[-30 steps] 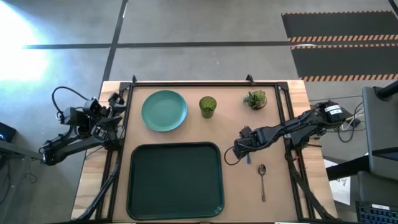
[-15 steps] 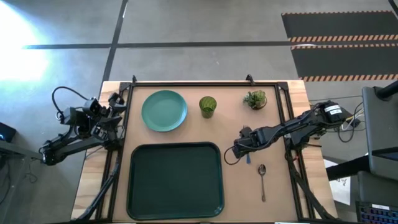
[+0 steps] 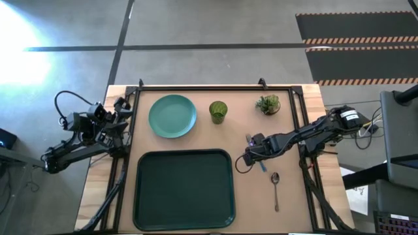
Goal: Pick and place plate/cup/fork/spoon on tray
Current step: Put the fork on the right of the serving tray
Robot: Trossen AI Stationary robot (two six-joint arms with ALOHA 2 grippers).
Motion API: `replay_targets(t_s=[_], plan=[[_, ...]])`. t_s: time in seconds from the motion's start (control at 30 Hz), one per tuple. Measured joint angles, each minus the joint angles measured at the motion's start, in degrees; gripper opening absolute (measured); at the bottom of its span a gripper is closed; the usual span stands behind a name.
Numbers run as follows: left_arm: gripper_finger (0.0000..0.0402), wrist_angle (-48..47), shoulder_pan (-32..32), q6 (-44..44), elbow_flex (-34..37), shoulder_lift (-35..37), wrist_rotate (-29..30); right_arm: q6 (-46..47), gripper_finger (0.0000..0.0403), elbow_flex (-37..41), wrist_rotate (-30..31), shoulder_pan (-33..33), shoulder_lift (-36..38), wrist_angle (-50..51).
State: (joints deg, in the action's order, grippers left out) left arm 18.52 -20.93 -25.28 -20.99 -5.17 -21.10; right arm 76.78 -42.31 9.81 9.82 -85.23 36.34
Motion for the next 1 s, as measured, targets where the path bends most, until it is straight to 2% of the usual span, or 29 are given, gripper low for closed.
replay_targets(t_s=[0.1, 0.17, 0.37, 0.53, 0.7, 0.8, 1.0], plan=[[0.0191, 0.0, 0.0, 0.0, 0.0, 0.0, 0.0, 0.4, 0.001, -1.3, 0.4, 0.0, 0.4, 1.0], [0.0191, 0.0, 0.0, 0.0, 0.0, 0.0, 0.0, 0.6, 0.001, -2.9, 2.9, 0.0, 0.5, 1.5], [0.0191, 0.0, 0.0, 0.0, 0.0, 0.0, -0.1, -0.6, 0.0009, -12.2, 8.4, 0.5, 1.4, 7.4], [0.0191, 0.0, 0.0, 0.0, 0.0, 0.0, -0.1, -1.2, 0.0009, -21.2, 15.4, 2.4, 1.4, 9.9], [0.0191, 0.0, 0.0, 0.0, 0.0, 0.0, -0.2, 3.6, 0.0009, -27.8, 23.5, 6.9, 0.5, 10.2], [0.0191, 0.0, 0.0, 0.0, 0.0, 0.0, -0.3, 7.9, 0.0009, -30.3, 26.7, 9.9, -1.9, 10.2], [0.0191, 0.0, 0.0, 0.0, 0.0, 0.0, -0.3, 16.3, 0.0009, -36.3, 26.5, 13.9, -11.2, 10.2]])
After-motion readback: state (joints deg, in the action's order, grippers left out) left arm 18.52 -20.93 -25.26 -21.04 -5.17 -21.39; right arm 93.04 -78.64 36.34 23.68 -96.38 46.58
